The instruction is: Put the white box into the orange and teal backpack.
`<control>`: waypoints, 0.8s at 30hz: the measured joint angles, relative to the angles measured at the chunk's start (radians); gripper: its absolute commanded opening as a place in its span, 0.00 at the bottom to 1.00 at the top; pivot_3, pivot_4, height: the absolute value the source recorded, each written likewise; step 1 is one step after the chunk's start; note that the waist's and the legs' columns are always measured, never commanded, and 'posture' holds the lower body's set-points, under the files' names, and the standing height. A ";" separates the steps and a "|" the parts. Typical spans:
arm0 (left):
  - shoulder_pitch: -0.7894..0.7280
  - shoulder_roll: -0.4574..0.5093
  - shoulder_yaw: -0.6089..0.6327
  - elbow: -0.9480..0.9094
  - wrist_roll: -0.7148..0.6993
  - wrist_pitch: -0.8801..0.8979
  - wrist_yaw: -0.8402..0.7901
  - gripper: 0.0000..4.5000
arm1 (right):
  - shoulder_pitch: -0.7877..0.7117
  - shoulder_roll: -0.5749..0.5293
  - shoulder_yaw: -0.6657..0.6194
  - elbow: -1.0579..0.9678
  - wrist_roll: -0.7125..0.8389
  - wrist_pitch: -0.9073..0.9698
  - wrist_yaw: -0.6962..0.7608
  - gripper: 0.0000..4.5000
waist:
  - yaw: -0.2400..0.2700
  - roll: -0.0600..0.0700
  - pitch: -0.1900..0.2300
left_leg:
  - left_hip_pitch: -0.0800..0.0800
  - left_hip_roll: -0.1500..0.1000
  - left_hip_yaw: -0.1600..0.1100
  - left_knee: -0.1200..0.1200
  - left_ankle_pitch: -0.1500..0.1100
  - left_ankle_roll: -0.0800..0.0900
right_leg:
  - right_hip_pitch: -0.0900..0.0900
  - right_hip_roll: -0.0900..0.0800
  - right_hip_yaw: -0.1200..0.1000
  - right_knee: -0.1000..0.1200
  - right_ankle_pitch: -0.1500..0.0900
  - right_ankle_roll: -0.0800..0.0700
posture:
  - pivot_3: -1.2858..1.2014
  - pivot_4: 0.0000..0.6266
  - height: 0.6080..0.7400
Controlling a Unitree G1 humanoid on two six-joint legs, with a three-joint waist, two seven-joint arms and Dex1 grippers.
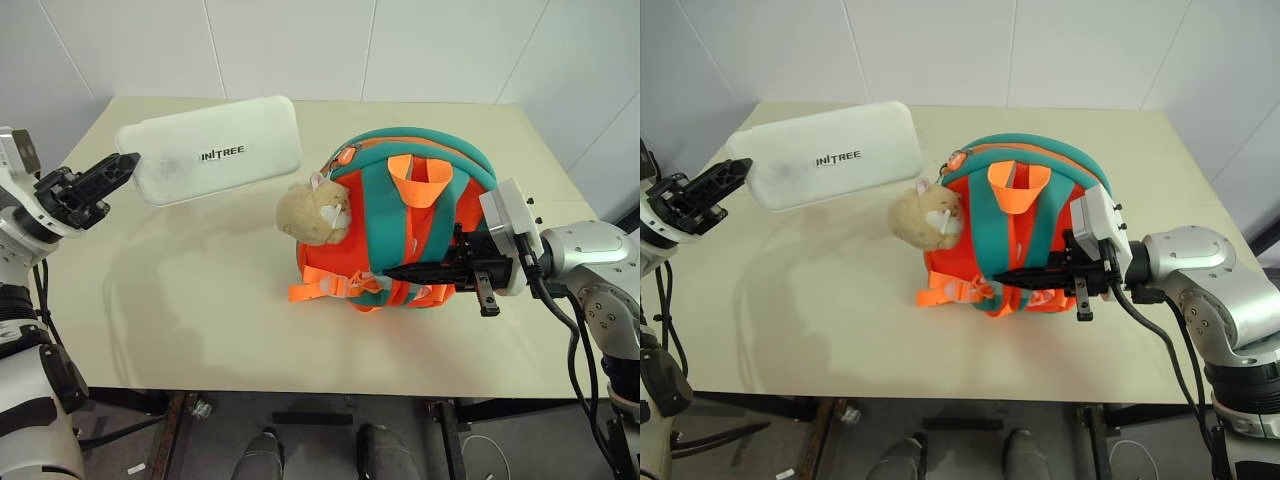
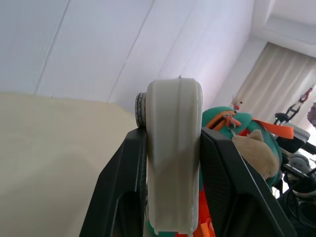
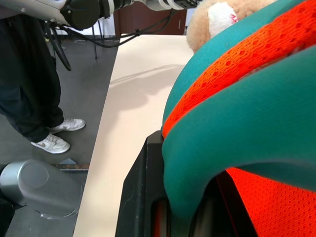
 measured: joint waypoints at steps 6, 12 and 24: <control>-0.047 0.031 -0.046 0.014 0.003 -0.037 -0.059 0.27 | 0.000 0.000 0.001 0.032 -0.015 0.000 0.000 0.00 | 0.000 0.000 0.000 | 0.000 0.000 0.000 0.001 0.000 0.000 | 0.000 0.000 0.000 0.001 0.000 0.000 | 0.52 0.24 1.00; -0.065 0.072 -0.173 0.006 0.004 -0.062 -0.060 0.27 | 0.000 0.003 0.000 0.040 -0.019 0.000 -0.001 0.00 | 0.000 0.000 0.000 | 0.000 0.000 0.000 0.001 0.000 0.000 | 0.000 0.000 0.000 0.001 0.000 0.000 | 0.52 0.24 1.00; -0.141 0.083 -0.365 -0.015 -0.058 -0.123 -0.060 0.27 | 0.000 0.003 0.000 0.073 -0.041 -0.012 -0.001 0.00 | 0.000 0.000 0.000 | 0.000 0.000 0.000 0.002 -0.001 0.001 | 0.000 0.000 0.000 0.002 0.000 0.000 | 0.52 0.24 1.00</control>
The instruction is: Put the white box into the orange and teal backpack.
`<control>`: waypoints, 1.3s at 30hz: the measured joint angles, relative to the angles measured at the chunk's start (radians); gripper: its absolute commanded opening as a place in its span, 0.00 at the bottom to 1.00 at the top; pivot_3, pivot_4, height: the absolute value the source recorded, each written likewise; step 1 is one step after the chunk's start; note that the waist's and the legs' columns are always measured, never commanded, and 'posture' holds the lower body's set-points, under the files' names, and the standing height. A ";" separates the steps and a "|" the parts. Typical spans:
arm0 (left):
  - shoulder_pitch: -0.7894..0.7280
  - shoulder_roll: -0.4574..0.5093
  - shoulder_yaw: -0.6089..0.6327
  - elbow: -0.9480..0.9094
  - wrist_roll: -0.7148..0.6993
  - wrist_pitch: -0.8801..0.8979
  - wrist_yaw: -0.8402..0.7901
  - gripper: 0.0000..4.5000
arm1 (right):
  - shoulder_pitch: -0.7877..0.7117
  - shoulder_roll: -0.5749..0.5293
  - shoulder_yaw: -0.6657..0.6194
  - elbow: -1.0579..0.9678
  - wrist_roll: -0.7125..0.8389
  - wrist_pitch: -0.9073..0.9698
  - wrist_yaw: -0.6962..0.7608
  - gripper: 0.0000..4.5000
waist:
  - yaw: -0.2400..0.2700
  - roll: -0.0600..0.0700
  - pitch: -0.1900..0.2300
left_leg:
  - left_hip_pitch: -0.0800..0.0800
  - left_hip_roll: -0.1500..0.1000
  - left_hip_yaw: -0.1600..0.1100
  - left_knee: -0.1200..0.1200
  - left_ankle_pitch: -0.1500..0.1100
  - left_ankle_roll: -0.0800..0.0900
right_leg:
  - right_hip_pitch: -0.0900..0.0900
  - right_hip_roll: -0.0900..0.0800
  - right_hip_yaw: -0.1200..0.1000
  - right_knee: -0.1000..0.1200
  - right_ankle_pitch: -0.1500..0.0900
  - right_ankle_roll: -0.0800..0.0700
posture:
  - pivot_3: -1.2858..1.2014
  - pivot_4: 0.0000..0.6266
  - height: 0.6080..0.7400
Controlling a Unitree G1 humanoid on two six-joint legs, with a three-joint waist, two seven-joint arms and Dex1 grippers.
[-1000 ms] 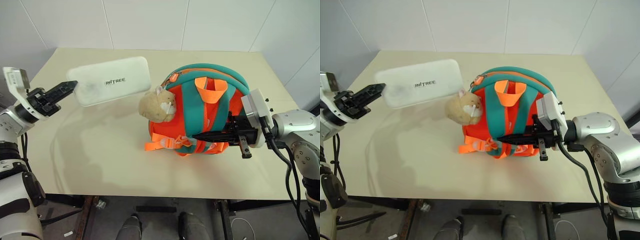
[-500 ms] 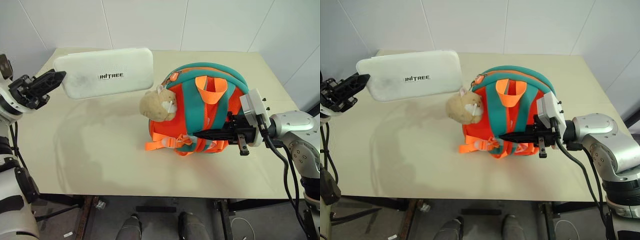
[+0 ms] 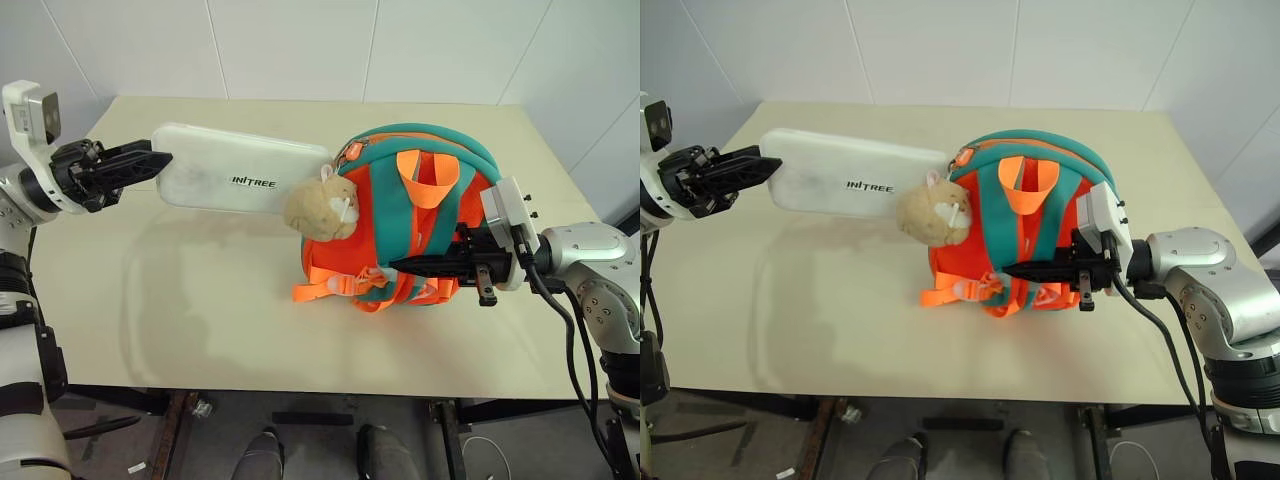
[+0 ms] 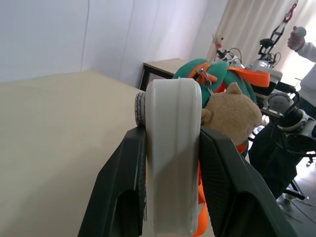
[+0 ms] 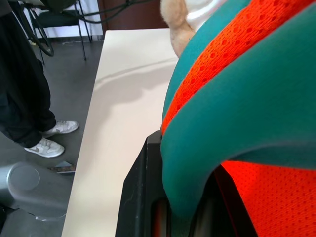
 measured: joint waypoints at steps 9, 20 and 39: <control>-0.001 0.025 -0.102 -0.084 -0.070 -0.051 0.000 0.27 | 0.000 0.016 0.001 0.026 -0.024 -0.011 0.000 0.00 | 0.000 0.000 0.000 | 0.000 0.000 0.000 0.001 0.000 0.000 | 0.000 0.000 0.000 0.000 0.000 0.000 | 0.52 0.24 1.00; -0.049 0.029 -0.171 -0.135 -0.046 -0.177 0.000 0.27 | -0.007 0.034 0.005 0.057 -0.056 -0.032 0.004 0.00 | 0.000 0.000 0.000 | 0.000 0.000 0.000 0.001 0.000 0.000 | 0.000 0.000 0.000 0.000 0.000 0.000 | 0.52 0.24 1.00; -0.120 -0.182 -0.153 -0.328 0.181 -0.116 0.010 0.27 | -0.010 0.073 0.010 0.074 -0.088 -0.050 0.006 0.00 | 0.015 0.000 0.000 | 0.000 0.000 0.000 0.005 0.000 0.001 | 0.003 0.000 0.000 0.001 0.000 0.001 | 0.52 0.24 1.00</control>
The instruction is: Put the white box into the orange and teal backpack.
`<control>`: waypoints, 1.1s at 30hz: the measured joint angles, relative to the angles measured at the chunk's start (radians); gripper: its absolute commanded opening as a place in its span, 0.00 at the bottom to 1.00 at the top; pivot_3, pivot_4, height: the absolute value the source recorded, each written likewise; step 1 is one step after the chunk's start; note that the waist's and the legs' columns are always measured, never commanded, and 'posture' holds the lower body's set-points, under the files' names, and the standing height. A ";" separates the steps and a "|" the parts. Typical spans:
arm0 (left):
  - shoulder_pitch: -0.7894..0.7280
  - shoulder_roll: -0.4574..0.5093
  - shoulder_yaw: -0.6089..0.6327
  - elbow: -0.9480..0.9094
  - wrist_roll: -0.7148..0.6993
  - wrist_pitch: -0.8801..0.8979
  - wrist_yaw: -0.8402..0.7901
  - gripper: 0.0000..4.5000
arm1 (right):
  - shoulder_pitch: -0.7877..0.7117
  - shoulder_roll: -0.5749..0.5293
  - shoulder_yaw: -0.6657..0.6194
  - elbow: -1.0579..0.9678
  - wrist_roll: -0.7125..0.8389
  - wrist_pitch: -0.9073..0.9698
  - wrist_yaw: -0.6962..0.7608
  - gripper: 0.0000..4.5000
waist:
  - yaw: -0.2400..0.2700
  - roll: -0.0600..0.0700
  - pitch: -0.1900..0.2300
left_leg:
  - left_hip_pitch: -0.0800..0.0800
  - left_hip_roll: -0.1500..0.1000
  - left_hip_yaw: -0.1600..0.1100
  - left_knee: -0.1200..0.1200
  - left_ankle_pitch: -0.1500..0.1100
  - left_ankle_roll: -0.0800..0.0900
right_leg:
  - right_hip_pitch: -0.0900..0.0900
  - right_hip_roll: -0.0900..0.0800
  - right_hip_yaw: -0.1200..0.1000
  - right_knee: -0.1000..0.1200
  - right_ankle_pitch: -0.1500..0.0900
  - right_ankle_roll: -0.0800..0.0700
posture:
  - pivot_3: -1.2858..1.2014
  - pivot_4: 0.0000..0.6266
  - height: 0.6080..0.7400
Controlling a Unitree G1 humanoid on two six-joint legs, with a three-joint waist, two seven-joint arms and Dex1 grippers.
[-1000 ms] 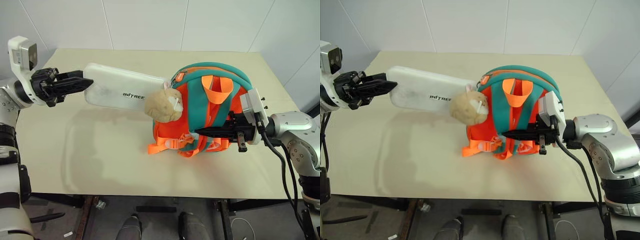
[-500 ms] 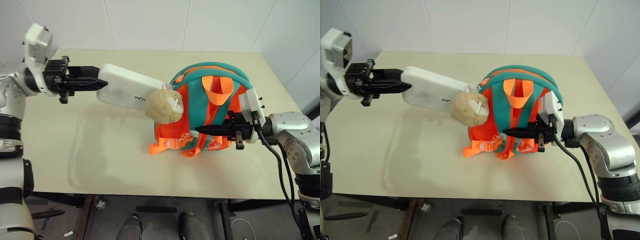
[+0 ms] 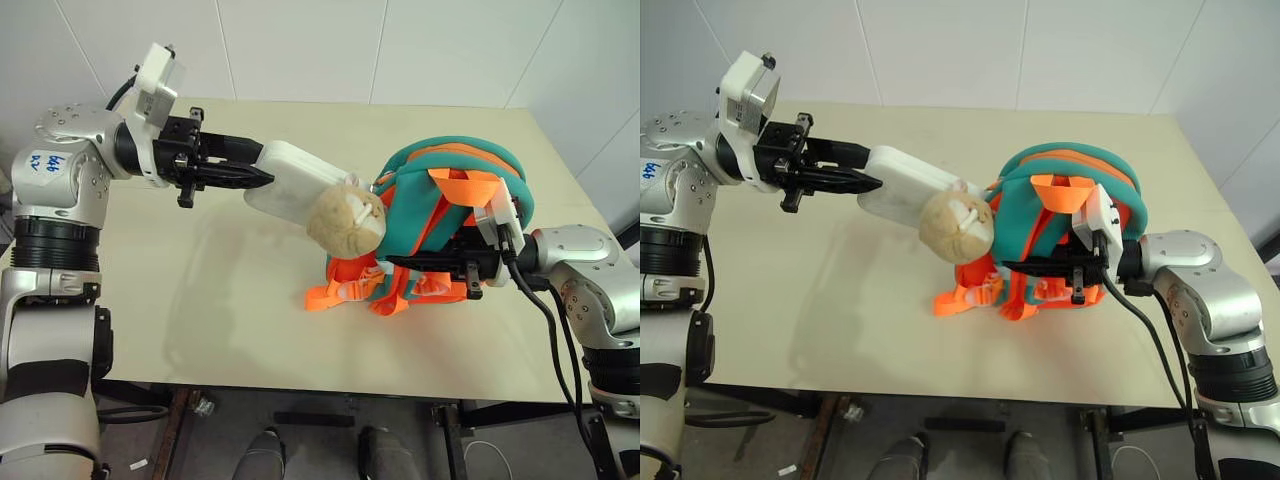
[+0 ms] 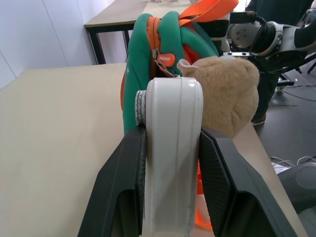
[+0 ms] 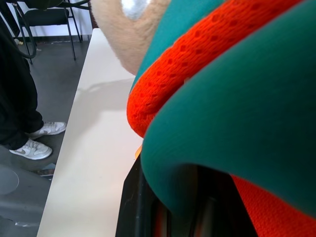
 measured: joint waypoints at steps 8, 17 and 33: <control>0.005 0.026 0.040 0.011 0.007 0.047 -0.008 0.27 | 0.010 0.022 -0.005 -0.011 0.004 -0.021 -0.001 0.00 | -0.004 0.000 0.000 | 0.000 0.000 0.000 0.000 0.000 0.000 | 0.000 0.000 0.000 0.000 0.000 0.000 | 0.52 0.24 1.00; -0.009 0.050 0.078 0.094 0.054 -0.004 -0.001 0.27 | 0.015 0.029 -0.047 -0.046 0.068 -0.041 0.006 0.00 | -0.016 0.000 0.000 | 0.000 0.000 0.000 0.000 0.000 0.000 | 0.000 0.000 0.000 0.000 0.000 0.000 | 0.52 0.24 1.00; -0.116 0.012 0.080 0.312 0.155 -0.144 0.016 0.27 | 0.097 0.044 -0.072 -0.157 0.197 -0.049 0.054 0.00 | -0.014 0.000 0.000 | 0.000 0.000 0.000 0.000 0.000 0.000 | 0.000 0.000 0.000 0.001 0.000 0.000 | 0.52 0.24 1.00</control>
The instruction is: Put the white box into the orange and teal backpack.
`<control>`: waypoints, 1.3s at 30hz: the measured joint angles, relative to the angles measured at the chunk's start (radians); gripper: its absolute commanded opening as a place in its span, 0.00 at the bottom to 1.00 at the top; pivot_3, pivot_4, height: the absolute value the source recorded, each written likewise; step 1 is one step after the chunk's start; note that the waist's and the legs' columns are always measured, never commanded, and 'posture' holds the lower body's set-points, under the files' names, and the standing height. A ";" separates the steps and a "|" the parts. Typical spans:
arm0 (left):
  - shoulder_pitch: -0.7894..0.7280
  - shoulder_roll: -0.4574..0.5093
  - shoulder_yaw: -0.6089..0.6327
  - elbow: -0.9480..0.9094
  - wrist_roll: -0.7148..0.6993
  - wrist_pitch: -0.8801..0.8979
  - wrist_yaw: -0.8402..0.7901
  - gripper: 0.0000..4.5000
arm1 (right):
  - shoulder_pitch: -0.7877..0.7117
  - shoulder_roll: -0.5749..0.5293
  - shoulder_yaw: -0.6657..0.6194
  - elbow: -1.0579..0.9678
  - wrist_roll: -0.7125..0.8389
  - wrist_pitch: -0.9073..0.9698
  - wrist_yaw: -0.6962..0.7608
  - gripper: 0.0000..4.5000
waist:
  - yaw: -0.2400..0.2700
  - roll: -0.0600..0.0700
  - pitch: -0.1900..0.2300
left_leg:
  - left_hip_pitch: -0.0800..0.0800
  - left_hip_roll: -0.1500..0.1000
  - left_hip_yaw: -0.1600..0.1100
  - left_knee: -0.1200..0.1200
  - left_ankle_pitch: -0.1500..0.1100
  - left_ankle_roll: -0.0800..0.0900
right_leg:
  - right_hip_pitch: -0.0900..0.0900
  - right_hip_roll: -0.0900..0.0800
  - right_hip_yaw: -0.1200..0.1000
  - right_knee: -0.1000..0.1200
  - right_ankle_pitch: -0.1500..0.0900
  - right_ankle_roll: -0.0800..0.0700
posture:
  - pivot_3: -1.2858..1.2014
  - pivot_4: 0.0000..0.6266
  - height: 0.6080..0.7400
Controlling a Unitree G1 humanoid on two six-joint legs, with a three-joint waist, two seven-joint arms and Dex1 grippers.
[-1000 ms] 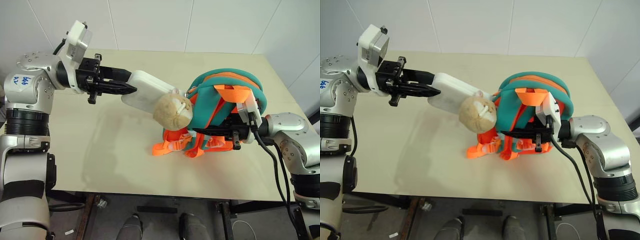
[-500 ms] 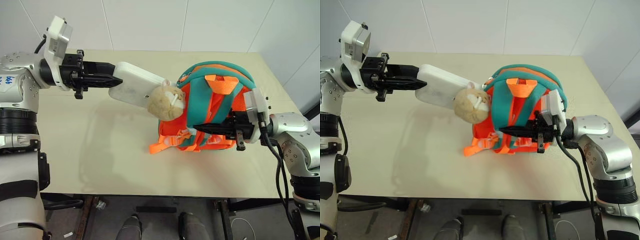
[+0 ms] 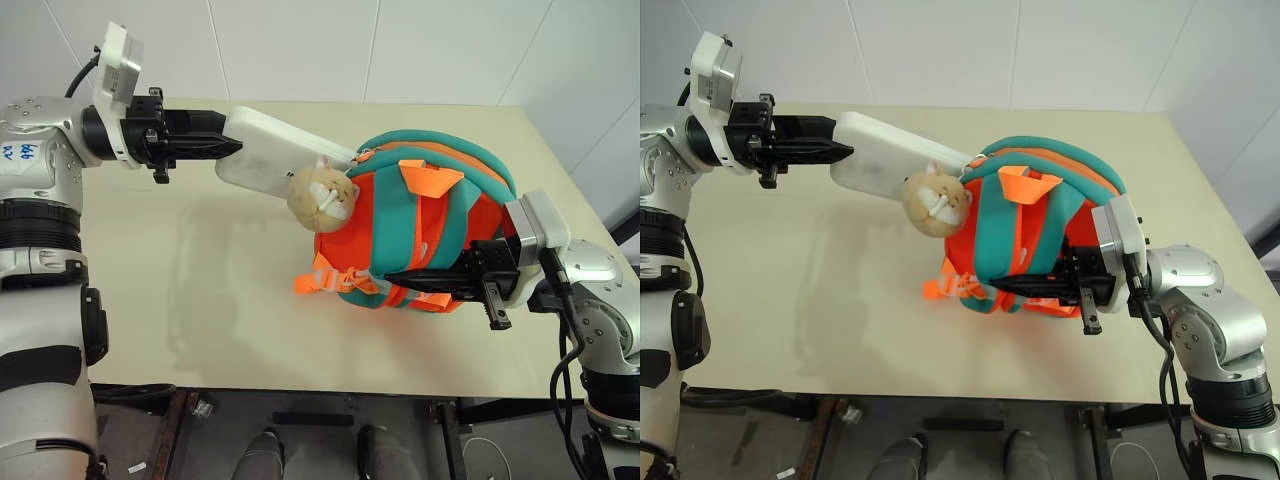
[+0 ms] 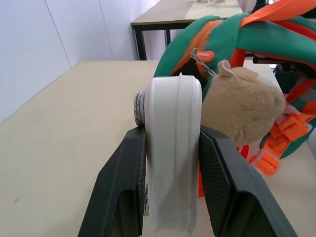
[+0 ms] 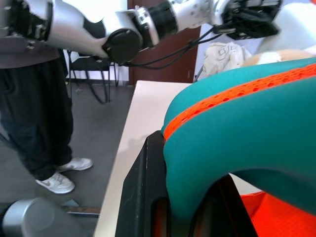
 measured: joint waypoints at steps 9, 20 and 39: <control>0.094 0.092 -0.013 -0.269 -0.239 0.292 -0.026 0.27 | 0.019 -0.006 0.013 0.012 -0.039 -0.040 0.037 0.00 | -0.007 0.001 0.001 | 0.000 0.000 0.000 0.000 -0.002 0.001 | -0.001 0.000 0.001 0.003 -0.002 0.001 | 0.52 0.24 1.00; 0.132 0.130 -0.021 -0.306 -0.365 0.399 -0.026 0.27 | -0.013 -0.004 0.030 0.051 -0.053 -0.049 0.051 0.00 | -0.003 0.001 0.001 | 0.000 0.000 0.000 0.000 -0.002 0.001 | -0.001 0.000 0.001 0.003 -0.003 0.000 | 0.52 0.24 1.00; 0.200 -0.103 -0.048 -0.360 -0.216 0.288 0.074 0.27 | -0.037 0.011 0.037 0.085 -0.079 -0.063 0.053 0.00 | -0.001 0.001 0.001 | 0.000 0.000 0.000 0.002 -0.002 0.001 | 0.000 0.000 0.002 0.004 -0.003 0.000 | 0.52 0.24 1.00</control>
